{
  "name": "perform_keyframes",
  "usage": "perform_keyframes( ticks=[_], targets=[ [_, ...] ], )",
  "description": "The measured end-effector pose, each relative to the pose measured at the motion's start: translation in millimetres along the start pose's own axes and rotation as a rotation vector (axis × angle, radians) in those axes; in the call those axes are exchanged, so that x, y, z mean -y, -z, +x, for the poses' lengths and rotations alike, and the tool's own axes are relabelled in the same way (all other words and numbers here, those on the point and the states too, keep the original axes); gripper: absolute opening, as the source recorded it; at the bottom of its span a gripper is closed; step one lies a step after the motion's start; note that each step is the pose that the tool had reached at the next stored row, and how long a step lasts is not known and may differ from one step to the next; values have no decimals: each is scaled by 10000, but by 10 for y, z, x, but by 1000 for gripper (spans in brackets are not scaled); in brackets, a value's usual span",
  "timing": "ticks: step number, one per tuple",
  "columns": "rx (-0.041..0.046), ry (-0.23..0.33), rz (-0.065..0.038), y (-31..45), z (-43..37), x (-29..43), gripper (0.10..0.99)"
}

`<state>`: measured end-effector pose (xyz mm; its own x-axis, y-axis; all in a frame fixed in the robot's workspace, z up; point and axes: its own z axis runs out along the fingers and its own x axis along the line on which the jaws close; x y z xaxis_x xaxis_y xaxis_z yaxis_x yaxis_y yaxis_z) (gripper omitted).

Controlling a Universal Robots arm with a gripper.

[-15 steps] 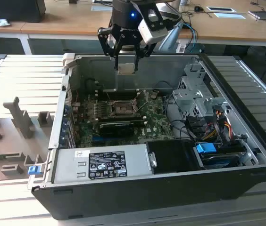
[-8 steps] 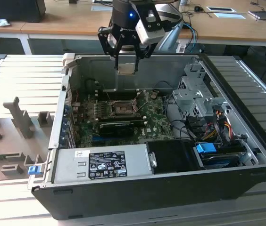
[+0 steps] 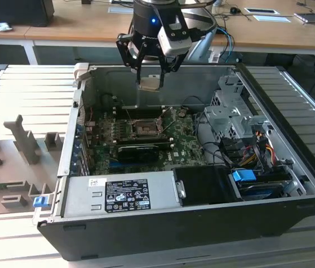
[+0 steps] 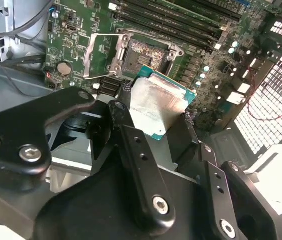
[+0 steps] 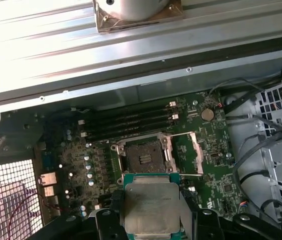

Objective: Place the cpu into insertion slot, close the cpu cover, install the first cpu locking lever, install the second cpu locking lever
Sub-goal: 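Place the cpu into insertion slot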

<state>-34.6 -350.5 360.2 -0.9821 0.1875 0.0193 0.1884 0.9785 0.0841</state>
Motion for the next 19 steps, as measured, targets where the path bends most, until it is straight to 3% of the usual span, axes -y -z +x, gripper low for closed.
perform_keyframes(
  ticks=[19],
  targets=[
    [57, -661, -15, -12, 0, 1, 533]
  ],
)
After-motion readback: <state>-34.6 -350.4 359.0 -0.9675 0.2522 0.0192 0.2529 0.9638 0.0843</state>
